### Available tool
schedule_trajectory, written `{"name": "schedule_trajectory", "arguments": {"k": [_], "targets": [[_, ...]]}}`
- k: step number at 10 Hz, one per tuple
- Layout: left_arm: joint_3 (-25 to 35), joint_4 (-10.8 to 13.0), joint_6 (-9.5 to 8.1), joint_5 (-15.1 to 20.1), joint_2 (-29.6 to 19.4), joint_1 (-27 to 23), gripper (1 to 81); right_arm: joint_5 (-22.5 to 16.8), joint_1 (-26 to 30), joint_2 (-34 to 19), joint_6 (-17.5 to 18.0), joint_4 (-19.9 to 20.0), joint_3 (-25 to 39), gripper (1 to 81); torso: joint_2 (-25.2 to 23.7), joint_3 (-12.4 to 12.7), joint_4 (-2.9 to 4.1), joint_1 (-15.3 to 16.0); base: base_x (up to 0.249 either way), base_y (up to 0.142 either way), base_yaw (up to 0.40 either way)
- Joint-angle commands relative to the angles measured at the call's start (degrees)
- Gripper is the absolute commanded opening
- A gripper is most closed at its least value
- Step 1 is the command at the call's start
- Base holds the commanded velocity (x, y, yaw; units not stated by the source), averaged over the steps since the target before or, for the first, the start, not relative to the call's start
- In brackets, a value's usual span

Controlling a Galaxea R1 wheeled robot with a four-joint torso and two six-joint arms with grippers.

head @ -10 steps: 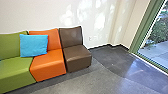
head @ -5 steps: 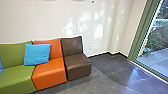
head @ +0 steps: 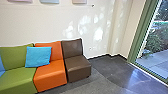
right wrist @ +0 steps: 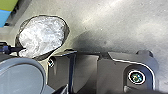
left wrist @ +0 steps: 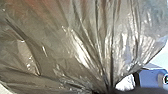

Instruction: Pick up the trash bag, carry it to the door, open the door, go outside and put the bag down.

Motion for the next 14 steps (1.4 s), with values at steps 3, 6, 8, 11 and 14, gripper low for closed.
{"name": "schedule_trajectory", "arguments": {"k": [3, 6, 8, 11, 14], "targets": [[-1.3, -0.3, 2.41, -0.2, 1.2, 0.6, 1.0, 1.1, -0.5, 3.2, -0.9, 0.5, -2.6, 81.1, 9.3, 0.0, 0.0, -6.0, 0.0, 0.0, 0.0], [-1.9, -0.3, 3.12, -0.6, 1.8, 2.2, 1.0, 1.2, -2.3, 4.0, -1.7, -0.1, -2.8, 81.1, 15.7, 2.7, 0.0, -10.1, 0.0, 0.0, 0.0], [-1.9, -0.3, 3.82, -0.6, 2.6, 2.7, 1.0, 2.0, -3.6, 4.7, -2.0, -0.8, -4.0, 81.1, 19.2, 6.2, 0.0, -12.4, 0.0, 0.0, 0.0], [-1.9, -0.2, 4.26, -0.8, 3.8, 4.3, 1.0, 2.8, -5.4, 6.8, -2.3, -1.0, -8.2, 81.1, 23.8, 10.7, 0.0, -15.4, 0.0, 0.0, 0.0], [-1.9, 0.7, 4.35, -2.4, 4.3, 6.5, 1.0, 3.1, -6.5, 8.4, -2.8, -0.9, -10.3, 81.1, 29.9, 11.2, -0.02, -19.4, 0.0, 0.0, 0.0]]}}
